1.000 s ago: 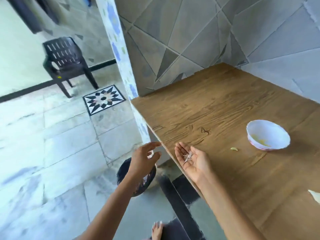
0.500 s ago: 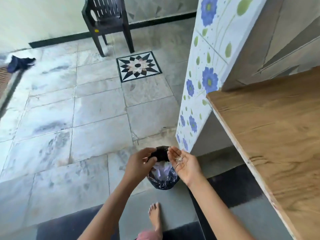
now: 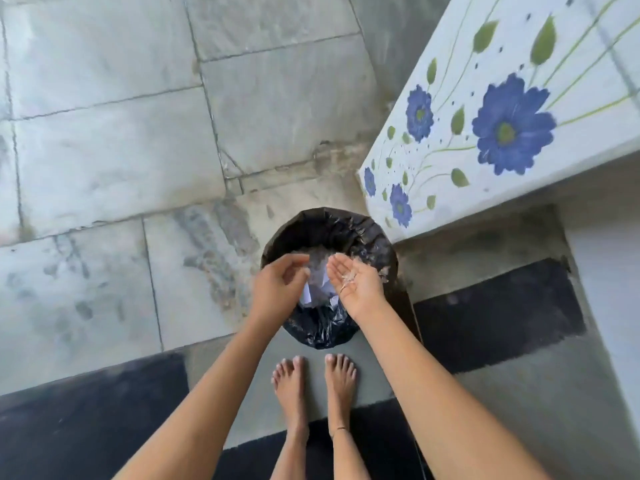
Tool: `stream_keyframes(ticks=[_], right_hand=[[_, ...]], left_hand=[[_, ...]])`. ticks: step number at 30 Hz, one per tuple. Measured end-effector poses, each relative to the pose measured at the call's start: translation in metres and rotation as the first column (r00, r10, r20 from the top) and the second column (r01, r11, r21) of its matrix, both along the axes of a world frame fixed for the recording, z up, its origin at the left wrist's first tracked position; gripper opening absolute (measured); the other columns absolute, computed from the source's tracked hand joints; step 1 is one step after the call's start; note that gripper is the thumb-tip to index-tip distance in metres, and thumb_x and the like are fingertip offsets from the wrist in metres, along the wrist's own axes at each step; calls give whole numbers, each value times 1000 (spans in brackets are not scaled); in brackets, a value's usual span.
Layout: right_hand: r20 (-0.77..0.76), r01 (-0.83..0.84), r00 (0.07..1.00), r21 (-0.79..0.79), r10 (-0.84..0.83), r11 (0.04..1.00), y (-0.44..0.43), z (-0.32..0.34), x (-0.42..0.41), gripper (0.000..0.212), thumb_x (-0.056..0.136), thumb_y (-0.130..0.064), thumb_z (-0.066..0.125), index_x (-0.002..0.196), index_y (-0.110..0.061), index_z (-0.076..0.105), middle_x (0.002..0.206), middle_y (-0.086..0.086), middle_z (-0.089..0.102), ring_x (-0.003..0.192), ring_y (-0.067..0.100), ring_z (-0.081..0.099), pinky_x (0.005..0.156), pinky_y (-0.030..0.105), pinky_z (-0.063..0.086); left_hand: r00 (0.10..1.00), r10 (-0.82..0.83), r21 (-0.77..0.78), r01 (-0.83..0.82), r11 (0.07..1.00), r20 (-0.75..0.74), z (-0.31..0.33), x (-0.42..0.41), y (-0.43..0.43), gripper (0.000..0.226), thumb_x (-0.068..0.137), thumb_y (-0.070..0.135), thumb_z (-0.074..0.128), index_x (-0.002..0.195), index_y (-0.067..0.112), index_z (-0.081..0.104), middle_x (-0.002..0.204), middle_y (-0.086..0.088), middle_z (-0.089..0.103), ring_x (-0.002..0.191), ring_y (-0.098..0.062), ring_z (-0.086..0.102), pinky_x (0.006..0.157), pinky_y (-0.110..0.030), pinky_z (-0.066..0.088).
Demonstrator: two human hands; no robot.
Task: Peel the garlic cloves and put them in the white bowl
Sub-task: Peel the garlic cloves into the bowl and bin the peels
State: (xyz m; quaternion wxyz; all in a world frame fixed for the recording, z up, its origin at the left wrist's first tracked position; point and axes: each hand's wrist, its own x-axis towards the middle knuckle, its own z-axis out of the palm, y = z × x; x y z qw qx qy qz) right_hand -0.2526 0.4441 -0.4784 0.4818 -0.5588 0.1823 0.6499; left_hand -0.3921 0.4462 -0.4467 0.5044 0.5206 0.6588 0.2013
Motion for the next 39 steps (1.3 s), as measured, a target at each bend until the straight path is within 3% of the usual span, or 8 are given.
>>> stream_keyframes(ticks=[8, 12, 16, 19, 22, 27, 32, 39], right_hand=[[-17, -215, 977, -73, 215, 974, 10, -130, 9, 68, 98, -55, 20, 146, -7, 24, 142, 13, 42, 128, 25, 44, 89, 33, 41], [-100, -209, 976, -155, 195, 965, -1, -142, 12, 51, 101, -48, 19, 89, -10, 51, 58, 5, 53, 49, 17, 52, 47, 23, 39], [-156, -177, 975, -139, 155, 974, -6, -139, 14, 46, 99, -35, 23, 104, -5, 58, 96, 13, 63, 97, 25, 58, 88, 33, 43], [-166, -93, 983, -74, 80, 993, -9, -129, 25, 50, 99, -36, 26, 136, -7, 44, 132, 13, 52, 132, 28, 39, 108, 39, 30], [-118, -78, 990, -53, 71, 996, -13, -127, 38, 50, 100, -41, 27, 140, -15, 41, 142, 8, 46, 134, 25, 37, 105, 38, 29], [-96, -109, 990, -93, 100, 990, 0, -133, 28, 51, 100, -41, 26, 129, -6, 49, 118, 14, 61, 114, 28, 53, 102, 38, 39], [-145, -95, 985, -20, 91, 995, -7, -121, 27, 48, 101, -34, 23, 141, -12, 38, 146, 11, 39, 138, 28, 32, 110, 39, 24], [170, -352, 922, -9, 348, 936, -26, -60, 22, 43, 101, -37, 31, 135, -14, 46, 136, 5, 52, 126, 18, 47, 100, 28, 36]], left_hand=[[999, 47, -91, -47, 995, 0, -154, 17, 13, 20, 90, 12, 57, 106, 17, 68, 94, 4, 68, 80, -2, 59, 67, -3, 43], [992, 39, -51, -33, 998, 123, -164, 33, 7, 25, 92, 15, 53, 112, 21, 66, 106, 3, 68, 92, -10, 63, 83, -16, 49], [897, -285, 145, 250, 957, 337, -165, 63, -11, 40, 91, 16, 39, 128, 18, 55, 128, 4, 57, 122, -6, 48, 102, -19, 34], [848, -522, 22, 526, 850, -92, -202, 50, -4, 45, 95, 24, 33, 137, 16, 48, 141, -6, 47, 132, -20, 37, 110, -36, 26], [902, -281, -218, 217, 951, -327, -214, 38, 16, 40, 95, 21, 34, 130, 16, 53, 140, -5, 47, 128, -22, 41, 102, -31, 33], [869, -420, 211, 374, 903, 261, -179, 77, -11, 45, 95, 30, 35, 137, 18, 47, 142, 2, 46, 134, -8, 37, 111, -22, 27], [874, -429, -291, 360, 887, -228, -221, 41, -4, 42, 99, 23, 33, 140, 20, 44, 152, -5, 32, 139, -21, 28, 113, -40, 24], [982, -134, -141, 115, 983, -131, -139, 32, -22, 45, 93, 20, 50, 137, 19, 43, 131, -2, 57, 99, -13, 57, 83, -23, 39]])
